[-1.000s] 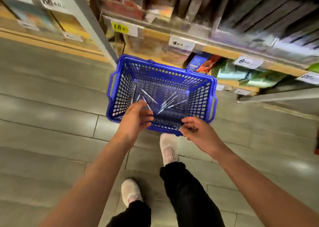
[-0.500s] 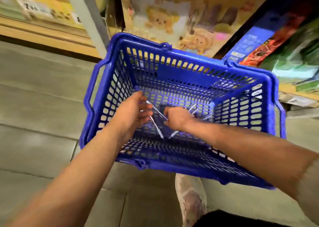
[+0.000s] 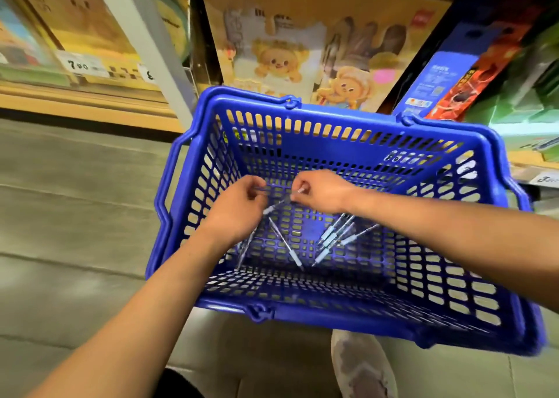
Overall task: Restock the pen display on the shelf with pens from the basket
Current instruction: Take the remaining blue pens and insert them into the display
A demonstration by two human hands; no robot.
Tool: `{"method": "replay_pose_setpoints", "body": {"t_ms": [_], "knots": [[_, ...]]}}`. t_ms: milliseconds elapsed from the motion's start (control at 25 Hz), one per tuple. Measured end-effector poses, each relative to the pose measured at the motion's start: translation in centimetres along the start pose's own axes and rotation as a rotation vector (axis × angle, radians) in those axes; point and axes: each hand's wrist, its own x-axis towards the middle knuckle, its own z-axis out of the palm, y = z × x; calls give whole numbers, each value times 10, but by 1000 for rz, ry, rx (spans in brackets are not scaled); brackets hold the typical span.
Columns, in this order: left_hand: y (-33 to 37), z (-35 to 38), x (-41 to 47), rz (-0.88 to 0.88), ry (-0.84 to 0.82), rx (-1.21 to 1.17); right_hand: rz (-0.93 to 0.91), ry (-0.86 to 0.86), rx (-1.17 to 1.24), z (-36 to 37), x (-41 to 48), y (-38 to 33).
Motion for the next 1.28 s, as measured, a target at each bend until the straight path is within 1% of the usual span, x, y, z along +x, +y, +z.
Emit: {"method": "replay_pose_setpoints", "body": {"t_ms": [40,80,160,200,240,320,360,400,440,520,560,600,680,800,880,920,960,1040,1080,1120,1160,1280], "knots": [[0,2,1,23,-34,21,-43,27,87,-12,-4,-8],[0,3,2,44,-66,49,-83,19,170,-21,-6,-16],[-1,6,6,78,-128,90,-151,-60,344,-23,-7,-30],[-2,6,6,62,-148,29,-167,-90,443,-21,-6,-36],[-2,5,5,20,-165,-86,-160,-123,572,-18,-4,-40],[-5,4,4,-103,-172,-295,-123,-251,845,-7,1,-36],[-6,2,4,-148,-154,-346,-99,-318,896,1,3,-30],[-8,1,5,-181,-133,-386,-66,-349,814,11,6,-22],[-10,0,5,-207,-114,-422,-20,-346,575,23,9,-14],[-10,-4,6,-251,-97,-511,66,-313,-84,53,13,0],[-10,-5,7,-267,-99,-551,81,-297,-293,72,11,5],[-10,-6,8,-281,-101,-581,86,-278,-373,88,7,8],[-9,-8,9,-306,-116,-637,94,-237,-341,107,0,8],[-8,-7,10,-335,-123,-670,122,-232,-309,102,4,9],[-10,-5,10,-348,-91,-666,135,-273,-221,86,5,8],[-10,-5,11,-352,-74,-655,143,-280,-95,77,3,7],[-11,-5,12,-354,-58,-635,152,-274,112,68,1,6],[-13,-5,12,-357,-39,-579,139,-266,610,52,-5,-6],[-13,-5,11,-360,-42,-557,111,-260,775,46,-8,-14],[-13,-5,9,-364,-58,-547,82,-260,867,42,-10,-24],[-12,-6,7,-369,-86,-547,57,-263,911,39,-12,-35],[-12,-10,1,-375,-142,-585,14,-246,888,38,-17,-64]]}}
